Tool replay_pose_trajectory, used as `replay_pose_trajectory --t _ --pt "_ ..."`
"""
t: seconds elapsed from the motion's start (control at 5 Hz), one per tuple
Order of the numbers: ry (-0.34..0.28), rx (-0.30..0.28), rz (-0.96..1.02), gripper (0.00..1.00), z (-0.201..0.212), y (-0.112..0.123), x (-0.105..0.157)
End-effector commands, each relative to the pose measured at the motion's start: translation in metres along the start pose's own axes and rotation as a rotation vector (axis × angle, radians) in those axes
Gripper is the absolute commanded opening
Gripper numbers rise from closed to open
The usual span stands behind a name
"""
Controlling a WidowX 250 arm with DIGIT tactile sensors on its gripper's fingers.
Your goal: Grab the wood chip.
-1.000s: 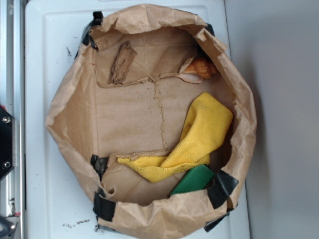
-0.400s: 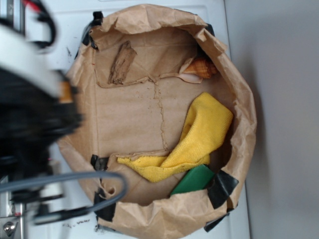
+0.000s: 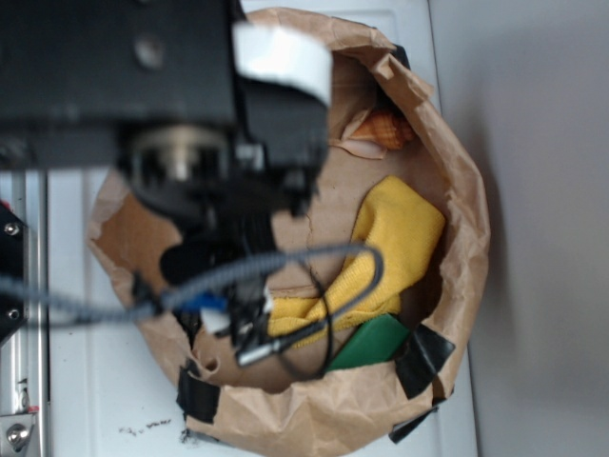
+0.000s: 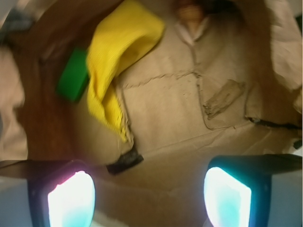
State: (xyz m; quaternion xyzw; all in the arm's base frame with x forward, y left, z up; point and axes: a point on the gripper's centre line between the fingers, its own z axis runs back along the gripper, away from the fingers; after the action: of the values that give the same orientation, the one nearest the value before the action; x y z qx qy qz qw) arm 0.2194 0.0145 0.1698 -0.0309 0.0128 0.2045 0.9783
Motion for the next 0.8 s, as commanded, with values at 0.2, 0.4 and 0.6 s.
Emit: replay_pose_trajectory --t 0.2,0.4,0.6 --pt "-0.001 -0.114 0.110 1.00 0.015 0.018 -0.007" --pt "-0.001 -0.114 0.110 1.00 0.015 0.018 -0.007" --pt "-0.005 -0.093 0.245 1.00 -0.010 0.007 0.027"
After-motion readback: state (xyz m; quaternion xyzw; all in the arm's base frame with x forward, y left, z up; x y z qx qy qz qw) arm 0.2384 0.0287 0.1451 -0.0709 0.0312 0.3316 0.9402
